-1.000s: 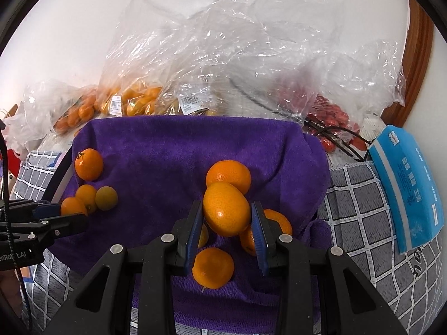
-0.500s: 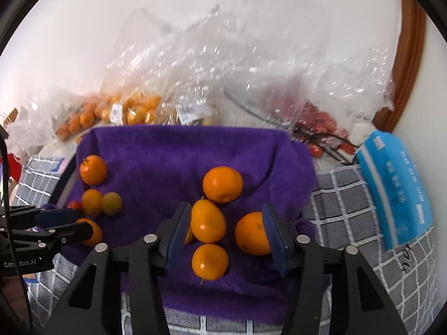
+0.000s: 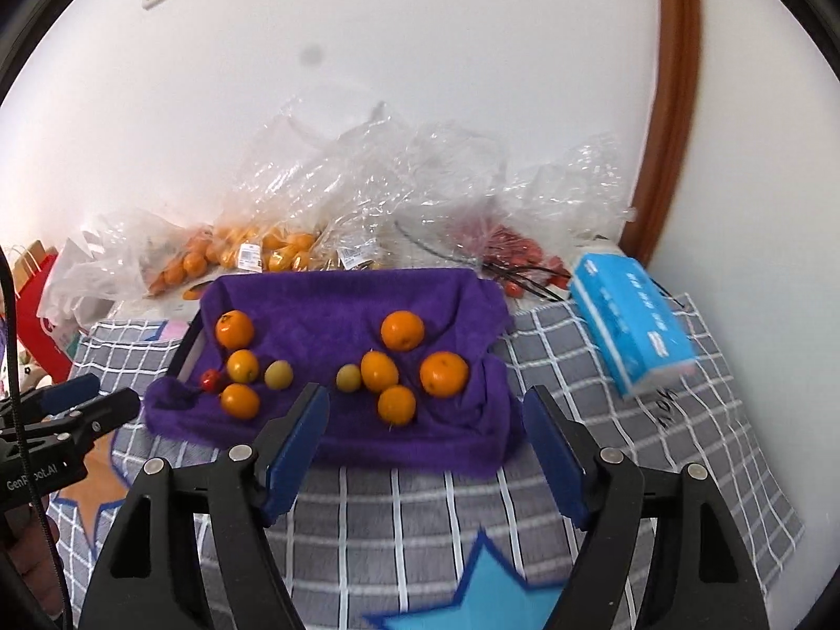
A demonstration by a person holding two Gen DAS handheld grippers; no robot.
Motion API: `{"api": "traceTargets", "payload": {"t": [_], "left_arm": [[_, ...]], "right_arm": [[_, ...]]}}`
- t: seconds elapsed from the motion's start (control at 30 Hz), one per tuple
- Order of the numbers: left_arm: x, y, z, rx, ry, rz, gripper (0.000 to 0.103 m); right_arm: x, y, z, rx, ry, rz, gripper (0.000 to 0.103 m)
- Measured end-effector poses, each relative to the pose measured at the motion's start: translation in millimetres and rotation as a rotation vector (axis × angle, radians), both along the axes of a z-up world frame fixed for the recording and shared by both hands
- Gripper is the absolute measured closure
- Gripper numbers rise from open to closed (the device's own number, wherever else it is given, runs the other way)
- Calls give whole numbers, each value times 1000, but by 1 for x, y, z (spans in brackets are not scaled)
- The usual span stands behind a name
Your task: Organize fruits
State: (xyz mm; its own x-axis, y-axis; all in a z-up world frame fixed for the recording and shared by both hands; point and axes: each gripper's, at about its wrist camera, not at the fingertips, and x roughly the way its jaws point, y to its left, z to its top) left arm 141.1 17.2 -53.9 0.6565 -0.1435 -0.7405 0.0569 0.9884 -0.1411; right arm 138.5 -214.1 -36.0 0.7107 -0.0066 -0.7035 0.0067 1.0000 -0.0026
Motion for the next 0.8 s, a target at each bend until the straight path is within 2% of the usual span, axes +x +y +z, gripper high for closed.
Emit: {"api": "traceTargets", "payload": {"t": [0.1, 0.2, 0.33, 0.5, 0.8], "left_arm": [[-27, -1, 13, 33, -60, 25, 18], [-48, -3, 22, 41, -93, 34, 14], [-70, -4, 29, 31, -117, 48, 12], [-88, -5, 33, 23, -128, 59, 12], [-97, -9, 33, 29, -130, 60, 12]], "right_arm": [[-22, 0, 7, -1, -8, -4, 27], [-40, 0, 12, -10, -20, -10, 16], [-61, 0, 19, 1, -48, -5, 8], [-80, -1, 22, -13, -67, -23, 3], [-95, -7, 23, -4, -75, -45, 3]]}}
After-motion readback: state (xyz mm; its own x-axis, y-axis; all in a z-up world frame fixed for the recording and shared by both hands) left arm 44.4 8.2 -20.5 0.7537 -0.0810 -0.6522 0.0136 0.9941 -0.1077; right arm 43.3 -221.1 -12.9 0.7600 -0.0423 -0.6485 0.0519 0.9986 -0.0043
